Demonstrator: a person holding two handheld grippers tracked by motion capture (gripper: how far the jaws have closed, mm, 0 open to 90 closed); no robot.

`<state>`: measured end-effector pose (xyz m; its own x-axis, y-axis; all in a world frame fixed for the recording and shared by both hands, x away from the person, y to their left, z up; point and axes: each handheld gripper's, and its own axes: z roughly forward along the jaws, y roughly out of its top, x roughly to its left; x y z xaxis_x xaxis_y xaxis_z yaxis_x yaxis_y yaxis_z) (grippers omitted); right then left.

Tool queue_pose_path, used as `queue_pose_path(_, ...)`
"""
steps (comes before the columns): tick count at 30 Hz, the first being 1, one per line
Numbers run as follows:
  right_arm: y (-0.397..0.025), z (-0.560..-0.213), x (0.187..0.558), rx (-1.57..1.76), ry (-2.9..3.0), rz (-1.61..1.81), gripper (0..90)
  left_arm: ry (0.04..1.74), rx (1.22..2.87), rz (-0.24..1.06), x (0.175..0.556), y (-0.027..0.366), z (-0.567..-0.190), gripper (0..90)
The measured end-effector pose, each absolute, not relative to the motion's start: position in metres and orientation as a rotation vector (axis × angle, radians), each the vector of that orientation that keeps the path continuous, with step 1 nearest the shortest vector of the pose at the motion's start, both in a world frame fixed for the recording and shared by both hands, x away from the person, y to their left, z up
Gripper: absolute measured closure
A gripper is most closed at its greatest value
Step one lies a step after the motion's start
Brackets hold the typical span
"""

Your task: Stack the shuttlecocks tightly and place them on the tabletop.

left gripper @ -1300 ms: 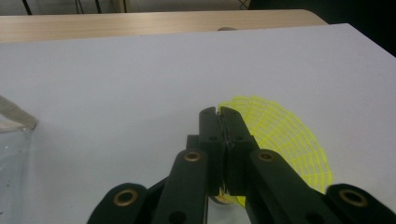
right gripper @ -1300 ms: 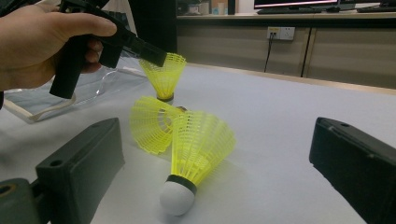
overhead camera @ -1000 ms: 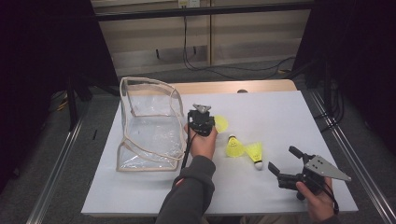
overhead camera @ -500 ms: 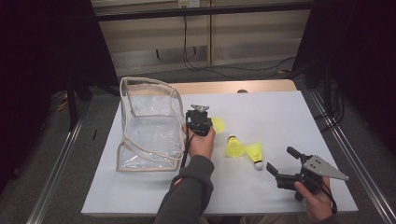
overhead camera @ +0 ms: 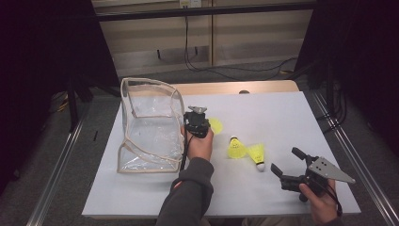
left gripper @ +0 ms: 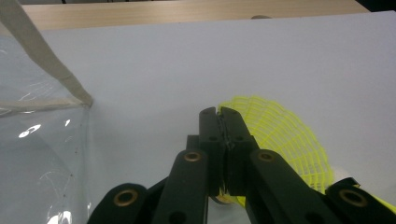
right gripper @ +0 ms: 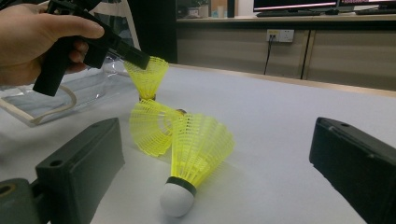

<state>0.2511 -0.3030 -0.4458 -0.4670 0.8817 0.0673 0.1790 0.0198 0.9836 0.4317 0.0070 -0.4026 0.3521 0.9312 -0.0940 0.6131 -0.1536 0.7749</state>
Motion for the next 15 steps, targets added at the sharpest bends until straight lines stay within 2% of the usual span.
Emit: queue_pose_path(15,-0.3046,-0.4454,0.2509,1.096,1.687,1.496,2.2,1.371,1.882,0.552,0.4311,0.0088,-0.4012,88.5)
